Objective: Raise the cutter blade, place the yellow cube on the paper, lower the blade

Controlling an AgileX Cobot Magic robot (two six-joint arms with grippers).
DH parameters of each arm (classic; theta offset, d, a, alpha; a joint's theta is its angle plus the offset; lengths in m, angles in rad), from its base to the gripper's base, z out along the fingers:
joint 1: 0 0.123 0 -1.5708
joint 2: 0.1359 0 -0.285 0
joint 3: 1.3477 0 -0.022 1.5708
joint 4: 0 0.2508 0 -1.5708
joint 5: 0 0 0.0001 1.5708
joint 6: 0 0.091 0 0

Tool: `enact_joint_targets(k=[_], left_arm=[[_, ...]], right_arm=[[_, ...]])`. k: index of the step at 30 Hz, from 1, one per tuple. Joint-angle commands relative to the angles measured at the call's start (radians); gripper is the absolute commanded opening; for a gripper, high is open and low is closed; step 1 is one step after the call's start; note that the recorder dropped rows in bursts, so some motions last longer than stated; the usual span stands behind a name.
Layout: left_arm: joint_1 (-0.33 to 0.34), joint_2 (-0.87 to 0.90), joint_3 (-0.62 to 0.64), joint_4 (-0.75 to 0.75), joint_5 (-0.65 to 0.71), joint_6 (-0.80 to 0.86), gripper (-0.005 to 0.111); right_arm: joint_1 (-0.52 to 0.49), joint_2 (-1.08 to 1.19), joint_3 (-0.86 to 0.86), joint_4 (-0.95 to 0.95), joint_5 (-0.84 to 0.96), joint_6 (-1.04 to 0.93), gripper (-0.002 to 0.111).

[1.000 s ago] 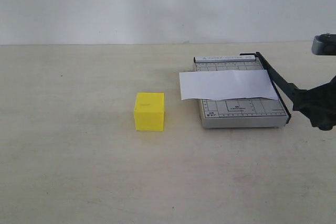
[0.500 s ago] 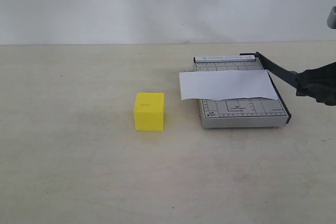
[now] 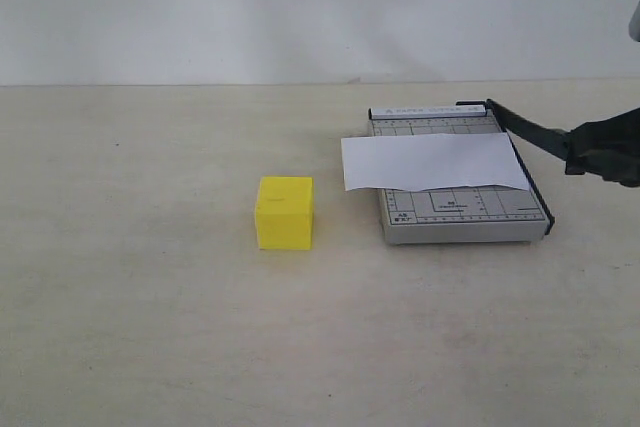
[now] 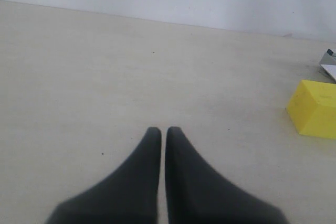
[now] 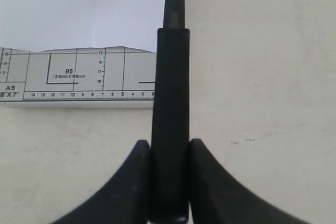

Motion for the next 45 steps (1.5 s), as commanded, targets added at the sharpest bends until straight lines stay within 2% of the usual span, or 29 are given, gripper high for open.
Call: enact_joint_targets(k=[1,6,20,22,24,27,36,45], left_arm=[[0.003,-0.003,-0.002,-0.004,-0.007,-0.004,0.004],[0.003,-0.003,-0.002,-0.004,-0.007,-0.004,0.004],[0.003,-0.003,-0.002,-0.004,-0.007,-0.004,0.004],[0.003,-0.003,-0.002,-0.004,-0.007,-0.004,0.004],[0.003,-0.003,-0.002,-0.004,-0.007,-0.004,0.004],[0.003,-0.003,-0.002,-0.004,-0.007,-0.004,0.004],[0.003,-0.003,-0.002,-0.004,-0.007,-0.004,0.004],[0.003,-0.003,-0.002,-0.004,-0.007,-0.004,0.004]], right_arm=[[-0.004,0.004,-0.022,-0.015,-0.333,-0.017,0.000],[-0.004,0.004,-0.022,-0.015,-0.390,-0.025,0.000],[-0.004,0.004,-0.022,-0.019,-0.377,-0.044,0.000],[-0.004,0.004,-0.022,-0.019,-0.360,-0.044,0.010],[-0.004,0.004,-0.022,-0.019,-0.358,-0.044,0.025],[-0.004,0.004,-0.022,-0.019,-0.358,-0.044,0.036],[-0.004,-0.005,-0.022,-0.019,-0.367,-0.044,0.035],[-0.004,-0.135,-0.022,-0.026,-0.370,-0.044,0.035]])
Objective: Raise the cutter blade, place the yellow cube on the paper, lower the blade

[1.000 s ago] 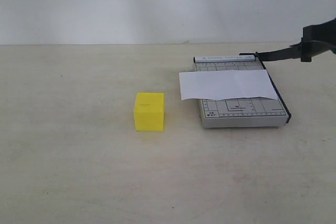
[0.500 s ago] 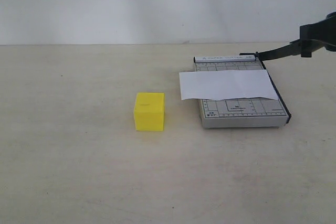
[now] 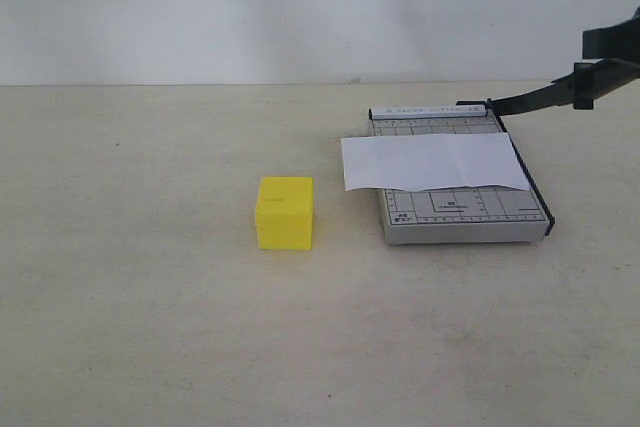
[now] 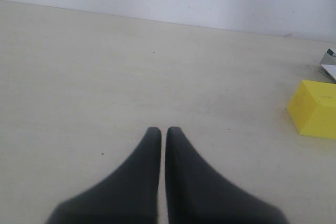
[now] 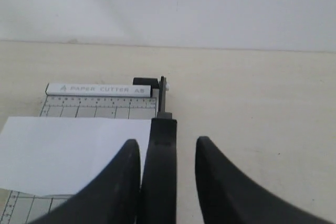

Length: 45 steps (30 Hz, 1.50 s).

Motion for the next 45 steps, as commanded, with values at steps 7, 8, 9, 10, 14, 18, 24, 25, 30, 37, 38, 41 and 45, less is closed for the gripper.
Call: enact_joint_targets(k=[7,8,9,10,14,18,24,25,30,37,38,41,45], left_arm=[[0.003,-0.003,-0.002,-0.004,-0.007,-0.004,0.004],[0.003,-0.003,-0.002,-0.004,-0.007,-0.004,0.004],[0.003,-0.003,-0.002,-0.004,-0.007,-0.004,0.004],[0.003,-0.003,-0.002,-0.004,-0.007,-0.004,0.004],[0.003,-0.003,-0.002,-0.004,-0.007,-0.004,0.004],[0.003,-0.003,-0.002,-0.004,-0.007,-0.004,0.004],[0.003,-0.003,-0.002,-0.004,-0.007,-0.004,0.004],[0.003,-0.003,-0.002,-0.004,-0.007,-0.004,0.004],[0.003,-0.003,-0.002,-0.004,-0.007,-0.004,0.004],[0.003,-0.003,-0.002,-0.004,-0.007,-0.004,0.004],[0.003,-0.003,-0.002,-0.004,-0.007,-0.004,0.004],[0.003,-0.003,-0.002,-0.002,-0.009,-0.002,0.004],[0.003,-0.003,-0.002,-0.055,-0.073,0.009,0.004]], right_arm=[[-0.007,-0.234,-0.005,-0.015,0.144,0.005,0.035],[-0.007,-0.258,-0.005,-0.015,0.181,0.008,0.034],[-0.007,-0.281,-0.002,-0.015,0.210,0.011,0.031],[-0.007,-0.317,-0.003,-0.015,0.249,0.013,0.023],[-0.007,-0.443,0.032,-0.013,0.241,0.013,0.000],[-0.007,-0.611,0.168,0.012,0.090,0.013,0.000],[-0.007,-0.894,0.445,0.014,-0.005,0.011,0.000],[-0.007,-0.937,0.484,0.014,-0.005,0.011,0.000],[-0.007,-1.076,0.583,0.014,-0.116,0.072,0.000],[-0.007,-1.088,0.583,0.004,0.030,0.076,0.000],[-0.007,-1.088,0.583,0.004,0.092,0.062,0.000],[-0.007,-1.088,0.585,0.004,0.303,0.062,0.000],[-0.007,-1.087,0.614,0.007,0.235,0.060,0.000]])
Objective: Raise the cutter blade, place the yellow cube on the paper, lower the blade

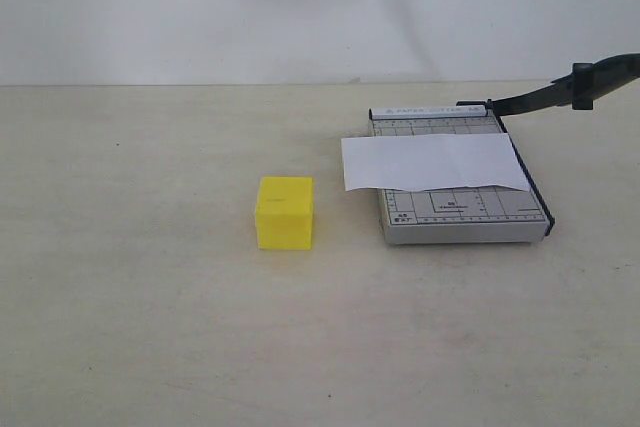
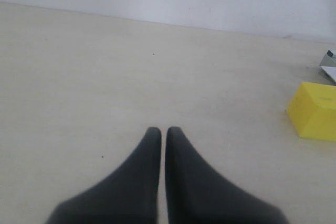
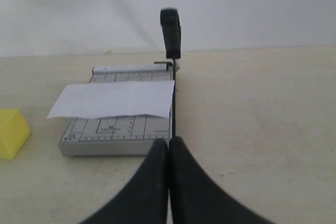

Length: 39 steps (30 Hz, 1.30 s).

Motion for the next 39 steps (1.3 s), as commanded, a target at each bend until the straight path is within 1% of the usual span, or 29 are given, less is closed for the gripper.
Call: enact_joint_targets(k=[1,3,7,8,11,12,16,19,21,23,25,27,28,31,33,35,37,39], left_arm=[[0.003,-0.003,-0.002,-0.108,-0.073,0.007,0.004],[0.003,-0.003,-0.002,-0.213,-0.095,0.007,0.004],[0.003,-0.003,-0.002,-0.461,-0.204,-0.002,0.004],[0.003,-0.003,-0.002,-0.495,-0.221,-0.002,0.004],[0.003,-0.003,-0.002,-0.504,-0.278,-0.002,0.004],[0.003,-0.003,-0.002,-0.504,-0.316,-0.002,0.004],[0.003,-0.003,-0.002,-0.504,-0.397,-0.002,0.004],[0.003,-0.003,-0.002,-0.504,-0.483,-0.002,0.004],[0.003,-0.003,-0.006,-0.496,-0.529,-0.002,0.004],[0.003,-0.003,-0.072,-0.439,-0.501,-0.002,0.004],[0.003,0.029,-0.169,-0.350,-0.412,-0.002,0.004],[0.003,0.133,-0.290,-0.250,-0.282,0.000,0.004],[0.003,0.187,-0.347,-0.224,-0.240,0.012,0.004],[-0.023,0.402,-0.487,-0.268,-0.154,0.147,0.004],[-0.063,0.557,-0.577,-0.399,-0.117,0.324,0.004],[-0.121,0.704,-0.649,-0.583,-0.060,0.569,0.004],[-0.190,0.850,-0.704,-0.827,0.009,0.841,0.004],[-0.260,0.977,-0.731,-1.085,0.046,1.071,0.004]], right_arm=[[-0.005,0.000,0.033,-0.003,-0.026,-0.009,0.000],[-0.005,0.000,0.044,-0.003,-0.059,-0.009,0.000],[-0.005,0.000,0.046,-0.003,-0.088,-0.009,0.000],[-0.005,0.000,0.046,-0.003,-0.088,-0.009,0.000],[-0.005,0.000,0.046,-0.001,-0.088,-0.009,0.000],[-0.005,0.000,0.046,0.001,-0.093,-0.009,0.000],[-0.005,0.000,0.046,0.001,-0.125,-0.007,0.000],[-0.005,0.000,0.046,0.006,-0.157,-0.005,0.000],[-0.005,0.000,0.046,0.032,-0.179,-0.005,0.000],[-0.005,0.000,0.046,0.035,-0.183,-0.005,0.000],[-0.005,0.000,0.046,0.035,-0.175,-0.005,0.000],[-0.005,0.000,0.046,0.035,-0.162,-0.005,0.000],[-0.005,0.000,0.046,0.035,-0.162,-0.005,0.000],[-0.005,0.000,0.046,0.035,-0.162,-0.005,0.000],[-0.005,0.000,0.046,0.035,-0.162,-0.003,0.000],[-0.005,0.000,0.046,0.035,-0.162,0.016,0.000],[-0.005,0.000,0.046,0.037,-0.162,0.029,0.000],[-0.005,0.000,0.046,0.046,-0.162,0.032,0.000]])
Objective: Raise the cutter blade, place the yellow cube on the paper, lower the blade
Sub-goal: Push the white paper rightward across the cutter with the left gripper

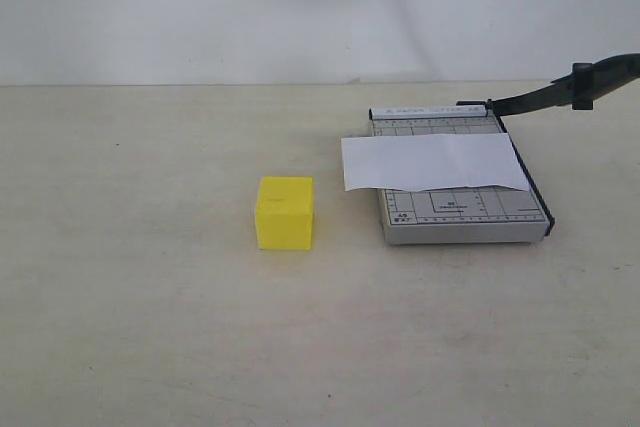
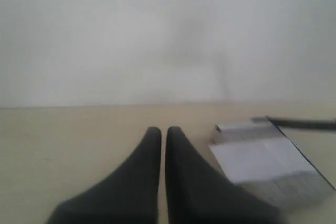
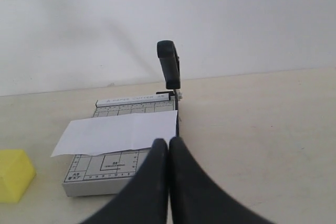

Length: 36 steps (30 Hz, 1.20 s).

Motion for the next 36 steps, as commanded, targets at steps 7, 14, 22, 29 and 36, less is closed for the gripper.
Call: enact_joint_targets(k=[7,14,22,29,36], left_arm=[[-0.374,0.664,-0.161,-1.014,0.050,1.064,0.004],[-0.481,1.044,-0.392,-1.014,-0.029,1.154,0.004],[-0.543,1.327,-0.709,-1.014,-0.032,1.154,0.004],[-0.589,1.504,-0.909,-1.014,-0.178,1.154,0.004],[-0.592,1.582,-0.995,-1.014,-0.265,1.154,0.004]], right_arm=[[-0.005,0.000,0.005,0.023,0.009,0.020,0.000],[-0.005,0.000,0.005,0.026,0.026,0.023,0.000],[-0.005,0.000,0.005,0.050,0.028,0.027,0.000],[-0.005,0.000,0.005,0.050,0.028,0.034,0.000],[-0.005,0.000,0.005,0.052,0.032,0.035,0.000]])
